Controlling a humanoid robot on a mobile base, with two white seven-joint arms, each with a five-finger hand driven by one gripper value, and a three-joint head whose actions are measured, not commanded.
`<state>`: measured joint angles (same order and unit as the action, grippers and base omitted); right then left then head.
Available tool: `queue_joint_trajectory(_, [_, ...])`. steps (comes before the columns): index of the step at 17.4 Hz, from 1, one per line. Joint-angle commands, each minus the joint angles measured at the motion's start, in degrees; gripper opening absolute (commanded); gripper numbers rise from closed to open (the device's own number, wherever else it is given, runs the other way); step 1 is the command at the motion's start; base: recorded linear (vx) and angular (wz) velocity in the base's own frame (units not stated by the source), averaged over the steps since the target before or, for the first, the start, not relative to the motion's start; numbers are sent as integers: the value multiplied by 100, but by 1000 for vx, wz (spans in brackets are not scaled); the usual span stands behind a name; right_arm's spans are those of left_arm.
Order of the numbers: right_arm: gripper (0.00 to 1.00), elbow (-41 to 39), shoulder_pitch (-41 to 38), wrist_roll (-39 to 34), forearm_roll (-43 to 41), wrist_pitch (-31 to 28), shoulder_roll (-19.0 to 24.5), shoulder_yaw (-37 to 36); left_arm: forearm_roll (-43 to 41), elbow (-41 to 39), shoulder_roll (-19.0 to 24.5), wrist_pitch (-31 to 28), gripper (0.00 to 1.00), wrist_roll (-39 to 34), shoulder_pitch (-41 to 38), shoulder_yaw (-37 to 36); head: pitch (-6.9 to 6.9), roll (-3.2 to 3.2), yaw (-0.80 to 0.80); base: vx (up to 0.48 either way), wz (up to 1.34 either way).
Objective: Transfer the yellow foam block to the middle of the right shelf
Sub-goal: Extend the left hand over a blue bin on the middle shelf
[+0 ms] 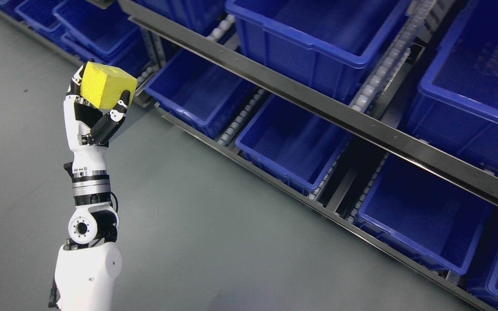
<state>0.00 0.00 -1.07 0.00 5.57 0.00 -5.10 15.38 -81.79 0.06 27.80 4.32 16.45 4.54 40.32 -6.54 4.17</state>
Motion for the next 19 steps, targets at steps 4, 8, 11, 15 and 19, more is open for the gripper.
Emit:
queue_joint_trajectory(4, [100, -100, 18, 1, -9, 6, -100, 0, 9, -1277, 94, -11, 38, 43, 516, -1217, 0, 0, 0, 272, -744])
queue_joint_trajectory(8, [100, -100, 18, 1, 0, -3, -100, 0, 26, -1462, 94, -476, 37, -45, 1280, -1649, 0, 0, 0, 233, -585])
queue_joint_trajectory(11, [100, -100, 17, 1, 0, -3, -100, 0, 44, -1462, 94, -1063, 36, -544, 1807, -1711, 0, 0, 0, 194, -400])
queue_joint_trajectory(15, [100, -100, 18, 1, 0, -3, -100, 0, 44, -1384, 94, -3116, 36, -1134, 2256, -1623, 0, 0, 0, 101, -170])
queue_joint_trajectory(19, [100, -100, 17, 1, 0, -3, -100, 0, 35, -769, 94, -5447, 93, -1416, 3134, -1474, 0, 0, 0, 43, -36])
